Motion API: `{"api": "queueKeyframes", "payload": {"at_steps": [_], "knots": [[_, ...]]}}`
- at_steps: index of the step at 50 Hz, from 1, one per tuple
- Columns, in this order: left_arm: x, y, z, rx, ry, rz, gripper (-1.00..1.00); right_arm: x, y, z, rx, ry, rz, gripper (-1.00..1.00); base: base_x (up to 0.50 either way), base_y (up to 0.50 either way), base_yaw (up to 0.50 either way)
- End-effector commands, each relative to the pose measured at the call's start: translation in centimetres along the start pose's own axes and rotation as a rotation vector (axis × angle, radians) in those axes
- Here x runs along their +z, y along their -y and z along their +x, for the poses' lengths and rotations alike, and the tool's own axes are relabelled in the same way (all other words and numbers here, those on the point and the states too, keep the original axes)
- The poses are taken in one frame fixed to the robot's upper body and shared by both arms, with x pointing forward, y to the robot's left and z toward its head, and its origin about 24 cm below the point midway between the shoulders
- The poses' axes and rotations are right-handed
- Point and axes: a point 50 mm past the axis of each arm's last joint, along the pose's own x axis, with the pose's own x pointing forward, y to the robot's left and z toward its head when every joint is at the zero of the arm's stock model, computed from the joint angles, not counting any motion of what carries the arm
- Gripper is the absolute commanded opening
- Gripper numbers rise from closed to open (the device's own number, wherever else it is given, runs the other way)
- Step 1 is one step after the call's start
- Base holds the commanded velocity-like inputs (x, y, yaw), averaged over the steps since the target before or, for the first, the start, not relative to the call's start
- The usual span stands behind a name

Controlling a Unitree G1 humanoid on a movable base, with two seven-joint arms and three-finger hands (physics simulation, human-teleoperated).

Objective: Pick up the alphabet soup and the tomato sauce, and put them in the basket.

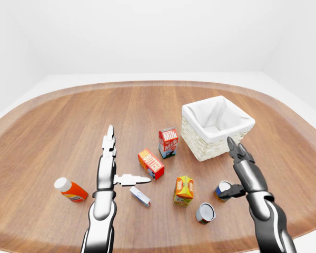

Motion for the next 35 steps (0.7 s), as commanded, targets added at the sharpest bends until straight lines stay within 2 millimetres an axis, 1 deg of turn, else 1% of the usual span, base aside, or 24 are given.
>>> {"api": "queueKeyframes", "payload": {"at_steps": [1,12,25,35], "knots": [[-0.1,0.0,-0.1,-0.003,-0.006,0.000,1.00,-0.7,0.0,-0.2,0.009,-0.031,-0.039,1.00,0.00,0.00,0.00],[-0.1,0.0,-0.1,-0.002,-0.006,0.002,1.00,-1.3,-0.1,0.0,0.020,-0.051,-0.061,1.00,0.00,0.00,0.00],[0.0,0.0,-0.1,-0.002,-0.003,0.002,1.00,-2.0,-0.9,0.3,0.045,-0.075,-0.098,1.00,0.00,0.00,0.00],[-0.1,0.0,-0.1,-0.001,-0.003,0.003,1.00,-2.5,-1.5,0.2,0.068,-0.093,-0.126,1.00,0.00,0.00,0.00]]}}
